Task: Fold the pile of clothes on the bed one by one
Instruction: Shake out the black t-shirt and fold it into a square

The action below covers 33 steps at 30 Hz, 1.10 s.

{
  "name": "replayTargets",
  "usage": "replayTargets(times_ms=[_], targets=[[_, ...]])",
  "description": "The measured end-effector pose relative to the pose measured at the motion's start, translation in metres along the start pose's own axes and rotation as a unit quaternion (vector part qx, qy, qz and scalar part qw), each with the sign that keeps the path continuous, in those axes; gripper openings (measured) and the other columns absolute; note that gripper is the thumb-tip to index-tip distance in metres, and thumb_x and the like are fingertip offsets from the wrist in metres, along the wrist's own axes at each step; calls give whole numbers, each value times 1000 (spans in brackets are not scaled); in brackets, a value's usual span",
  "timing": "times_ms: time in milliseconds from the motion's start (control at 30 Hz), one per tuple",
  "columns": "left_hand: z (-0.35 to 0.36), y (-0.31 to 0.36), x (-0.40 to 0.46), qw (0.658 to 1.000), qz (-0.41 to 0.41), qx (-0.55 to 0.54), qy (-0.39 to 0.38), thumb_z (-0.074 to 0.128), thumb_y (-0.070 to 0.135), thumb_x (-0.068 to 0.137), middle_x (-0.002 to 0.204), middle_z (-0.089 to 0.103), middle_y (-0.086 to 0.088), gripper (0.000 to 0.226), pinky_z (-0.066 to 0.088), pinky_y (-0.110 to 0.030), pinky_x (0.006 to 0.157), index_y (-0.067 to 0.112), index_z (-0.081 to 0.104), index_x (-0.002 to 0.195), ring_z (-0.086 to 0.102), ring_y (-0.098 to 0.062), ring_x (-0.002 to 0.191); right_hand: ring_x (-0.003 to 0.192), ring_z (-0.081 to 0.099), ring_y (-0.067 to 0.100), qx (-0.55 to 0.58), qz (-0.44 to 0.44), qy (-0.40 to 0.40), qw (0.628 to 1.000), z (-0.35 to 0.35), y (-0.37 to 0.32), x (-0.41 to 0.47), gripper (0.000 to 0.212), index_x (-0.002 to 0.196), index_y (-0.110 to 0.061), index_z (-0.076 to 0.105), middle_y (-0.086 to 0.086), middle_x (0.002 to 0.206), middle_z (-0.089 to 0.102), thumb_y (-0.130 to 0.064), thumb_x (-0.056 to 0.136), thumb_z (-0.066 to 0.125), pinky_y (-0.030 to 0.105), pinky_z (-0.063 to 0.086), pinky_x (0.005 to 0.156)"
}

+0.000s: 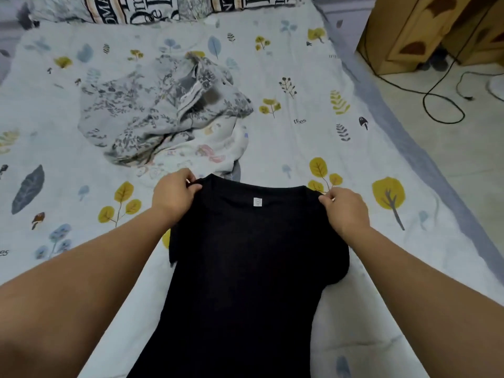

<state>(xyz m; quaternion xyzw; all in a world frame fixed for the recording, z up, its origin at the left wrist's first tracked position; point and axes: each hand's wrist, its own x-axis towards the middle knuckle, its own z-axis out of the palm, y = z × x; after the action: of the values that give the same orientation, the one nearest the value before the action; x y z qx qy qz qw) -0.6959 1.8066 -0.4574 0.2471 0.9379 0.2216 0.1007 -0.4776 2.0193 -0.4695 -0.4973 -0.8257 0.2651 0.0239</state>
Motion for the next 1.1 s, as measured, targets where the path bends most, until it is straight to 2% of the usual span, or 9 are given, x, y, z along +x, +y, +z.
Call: replayTargets(times_ms=[267,433,533,633,733,800,900,1000,1100], targets=[[53,-19,27,1000,2,20,-24,55,19,91,98,64,-14,13,34,-29,70,8,60,97,56,-30,92,79,46,25,-33,-5,-25,999,61,21,23,24,102,-5,53,14,94,59,-22,99,37,31,34,67],[56,-9,55,999,14,8,36,57,19,90,101,66,-14,17,35,-28,73,7,64,100,57,-31,97,75,44,26,-8,-21,67,997,58,13,54,22,100,-5,52,11,85,52,-21,99,37,32,31,65],[67,-17,61,998,-19,39,-55,54,27,93,121,60,-15,32,39,-32,86,8,55,119,53,-33,112,82,45,28,-20,-12,-12,1000,62,13,66,26,104,-5,52,17,100,59,-25,98,37,32,32,68],[75,-31,50,985,-67,50,-148,52,38,92,135,49,-15,52,35,-37,99,8,39,134,46,-34,122,98,52,32,-39,10,-84,996,65,24,60,34,115,-6,49,16,109,57,-32,96,41,33,36,74],[71,-47,43,980,-99,93,-144,54,42,89,125,56,-12,48,39,-37,94,11,48,126,51,-32,115,87,54,29,-60,43,-106,992,55,42,50,27,107,-6,52,11,96,57,-27,90,47,29,36,63],[63,-57,42,971,-139,102,-165,56,35,87,114,60,-13,37,41,-35,87,10,55,114,54,-31,105,79,57,27,-54,74,-151,984,45,54,43,24,95,-4,58,10,86,60,-25,83,53,27,35,54],[55,-68,39,961,-182,-1,-208,58,14,85,87,57,-14,12,38,-30,66,3,61,88,51,-25,83,80,62,30,68,84,-207,972,36,64,32,21,89,4,62,18,84,64,-15,79,59,31,44,64],[50,-73,35,962,-193,-57,-183,61,8,85,77,52,-12,10,34,-26,58,2,56,78,46,-22,72,68,49,24,169,45,-161,971,30,67,24,12,74,-3,51,12,72,51,-8,81,59,31,36,60],[46,-75,35,976,-193,-19,-100,66,17,85,85,56,-16,19,37,-31,57,-1,58,85,50,-26,76,74,55,28,187,39,-71,979,27,74,24,13,75,-6,51,14,78,58,-11,82,61,33,42,63]])
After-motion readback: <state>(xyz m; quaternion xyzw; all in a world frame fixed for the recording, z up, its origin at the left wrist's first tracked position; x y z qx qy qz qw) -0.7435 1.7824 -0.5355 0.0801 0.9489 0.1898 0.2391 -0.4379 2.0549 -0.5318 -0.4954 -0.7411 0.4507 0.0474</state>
